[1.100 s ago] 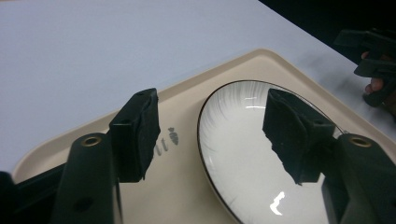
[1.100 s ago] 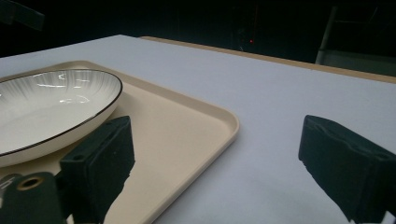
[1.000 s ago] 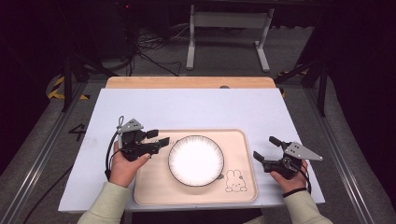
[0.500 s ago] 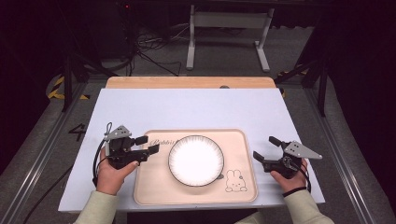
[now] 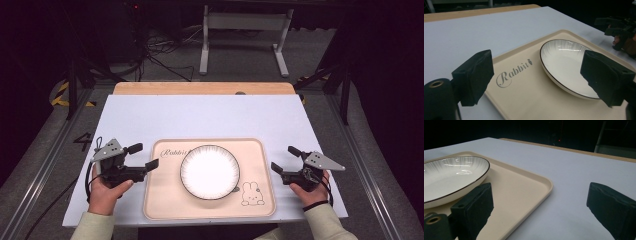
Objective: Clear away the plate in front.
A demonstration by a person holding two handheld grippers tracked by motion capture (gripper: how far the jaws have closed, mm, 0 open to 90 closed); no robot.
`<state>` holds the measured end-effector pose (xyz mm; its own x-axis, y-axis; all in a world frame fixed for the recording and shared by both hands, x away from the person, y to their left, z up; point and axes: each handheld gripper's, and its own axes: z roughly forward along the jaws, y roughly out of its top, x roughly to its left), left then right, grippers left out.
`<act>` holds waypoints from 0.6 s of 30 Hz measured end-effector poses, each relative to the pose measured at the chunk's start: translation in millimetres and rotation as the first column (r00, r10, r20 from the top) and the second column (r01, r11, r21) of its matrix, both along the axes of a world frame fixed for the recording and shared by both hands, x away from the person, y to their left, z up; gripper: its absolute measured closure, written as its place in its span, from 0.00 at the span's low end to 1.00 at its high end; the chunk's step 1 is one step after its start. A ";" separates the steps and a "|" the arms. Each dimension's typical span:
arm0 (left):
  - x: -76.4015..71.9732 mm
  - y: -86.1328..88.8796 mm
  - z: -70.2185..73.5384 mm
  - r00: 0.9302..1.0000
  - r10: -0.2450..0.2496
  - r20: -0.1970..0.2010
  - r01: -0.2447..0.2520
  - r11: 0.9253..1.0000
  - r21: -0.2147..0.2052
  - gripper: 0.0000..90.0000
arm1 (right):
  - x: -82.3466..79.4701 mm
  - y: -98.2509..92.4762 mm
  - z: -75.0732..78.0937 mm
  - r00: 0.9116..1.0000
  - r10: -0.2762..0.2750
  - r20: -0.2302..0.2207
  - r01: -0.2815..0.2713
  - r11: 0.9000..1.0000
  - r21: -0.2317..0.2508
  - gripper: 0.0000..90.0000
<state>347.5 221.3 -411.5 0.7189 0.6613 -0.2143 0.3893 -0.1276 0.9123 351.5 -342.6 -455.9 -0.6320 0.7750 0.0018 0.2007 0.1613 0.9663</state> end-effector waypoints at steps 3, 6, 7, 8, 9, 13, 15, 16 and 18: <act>-4.5 8.7 -2.5 1.000 0.013 0.009 -0.013 1.000 0.000 0.12 | 0.0 0.2 0.1 1.000 0.002 0.001 -0.002 1.000 -0.004 0.09; -8.4 16.2 -6.1 0.999 0.027 0.026 -0.028 1.000 0.008 0.12 | -0.2 0.4 0.1 1.000 0.002 0.001 -0.002 1.000 -0.006 0.09; -9.6 19.8 -8.2 0.999 0.033 0.033 -0.034 0.999 0.011 0.12 | -0.2 0.4 0.1 1.000 0.002 0.001 -0.002 1.000 -0.006 0.09; -10.9 22.4 -10.0 0.999 0.037 0.026 -0.037 0.999 0.000 0.11 | -0.2 0.3 0.0 1.000 0.003 0.002 -0.003 1.000 -0.006 0.09; -11.6 24.6 -11.6 0.999 0.040 0.027 -0.039 0.999 -0.006 0.11 | -0.1 0.3 0.1 1.000 0.005 0.003 -0.005 1.000 -0.007 0.09; -13.0 33.1 -20.5 0.998 0.052 0.024 -0.051 0.998 -0.031 0.10 | -0.2 0.4 0.1 1.000 0.008 0.004 -0.008 1.000 -0.009 0.09; -13.8 35.0 -22.9 0.998 0.054 0.033 -0.053 0.998 -0.041 0.10 | -0.1 0.1 0.1 1.000 0.008 0.004 -0.008 1.000 -0.006 0.09; -14.7 35.1 -23.6 0.998 0.056 0.034 -0.054 0.998 -0.042 0.09 | -0.1 0.1 0.1 1.000 0.007 0.004 -0.007 1.000 -0.005 0.09; -15.1 36.0 -26.2 0.997 0.062 0.049 -0.061 0.997 -0.039 0.09 | -0.2 0.0 0.1 1.000 0.010 0.004 -0.010 1.000 -0.006 0.09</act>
